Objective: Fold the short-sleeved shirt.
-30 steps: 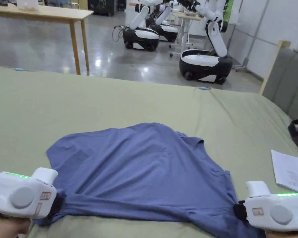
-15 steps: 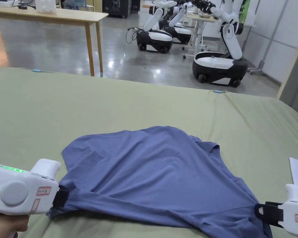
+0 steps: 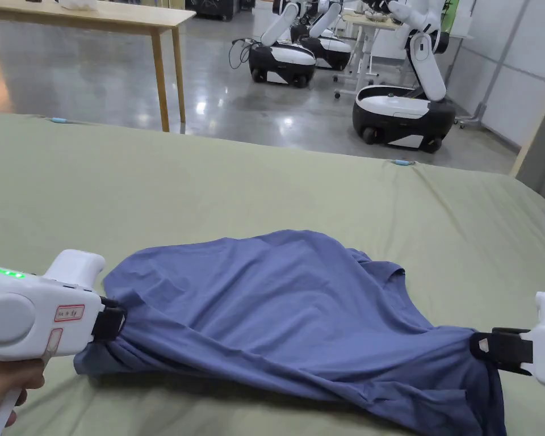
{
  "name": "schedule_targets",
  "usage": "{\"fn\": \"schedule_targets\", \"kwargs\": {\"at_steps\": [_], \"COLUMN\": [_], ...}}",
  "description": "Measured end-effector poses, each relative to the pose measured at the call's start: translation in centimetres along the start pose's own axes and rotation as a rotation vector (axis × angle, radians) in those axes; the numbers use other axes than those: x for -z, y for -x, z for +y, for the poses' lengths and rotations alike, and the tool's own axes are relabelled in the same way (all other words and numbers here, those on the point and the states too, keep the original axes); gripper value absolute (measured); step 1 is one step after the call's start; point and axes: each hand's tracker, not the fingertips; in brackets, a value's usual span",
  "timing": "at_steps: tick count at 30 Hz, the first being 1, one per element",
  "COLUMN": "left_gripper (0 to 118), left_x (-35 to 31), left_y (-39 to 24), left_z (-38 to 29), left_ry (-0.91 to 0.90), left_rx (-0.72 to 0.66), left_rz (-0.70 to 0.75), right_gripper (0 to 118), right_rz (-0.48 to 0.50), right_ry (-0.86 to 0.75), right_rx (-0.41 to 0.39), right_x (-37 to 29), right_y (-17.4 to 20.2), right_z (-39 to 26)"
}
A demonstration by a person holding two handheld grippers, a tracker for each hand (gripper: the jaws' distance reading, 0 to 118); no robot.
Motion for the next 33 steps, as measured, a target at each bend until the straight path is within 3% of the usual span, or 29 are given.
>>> {"fn": "schedule_targets", "kwargs": {"at_steps": [14,25,30,31,32,33], "left_gripper": [6,6,6,7,17,43], "left_x": [7.3,12.6,14.4,14.5,14.4,14.2], "left_y": [3.1,4.7,4.5,4.5,4.5,4.6], "left_z": [4.9,5.6,5.0,4.8,4.7,4.5], "left_ry": [0.014,0.076,0.111,0.113,0.109,0.101], "left_rx": [-0.08,-0.097,-0.083,-0.084,-0.084,-0.088], "left_rz": [0.057,0.086,0.097,0.102,0.11,0.118], "right_gripper": [7,7,13,26,59,82], "right_rz": [-0.069,-0.107,-0.124,-0.138,-0.154,-0.161], "right_ry": [0.054,0.103,0.12,0.126,0.132,0.123], "right_rx": [0.071,0.028,0.058,0.057,0.044,0.041], "right_x": [8.3,14.9,17.4,17.6,17.7,17.3], "right_y": [-1.0,-1.4,-1.9,-1.9,-2.0,-2.2], "right_z": [7.5,11.6,10.8,10.5,10.2,9.8]}}
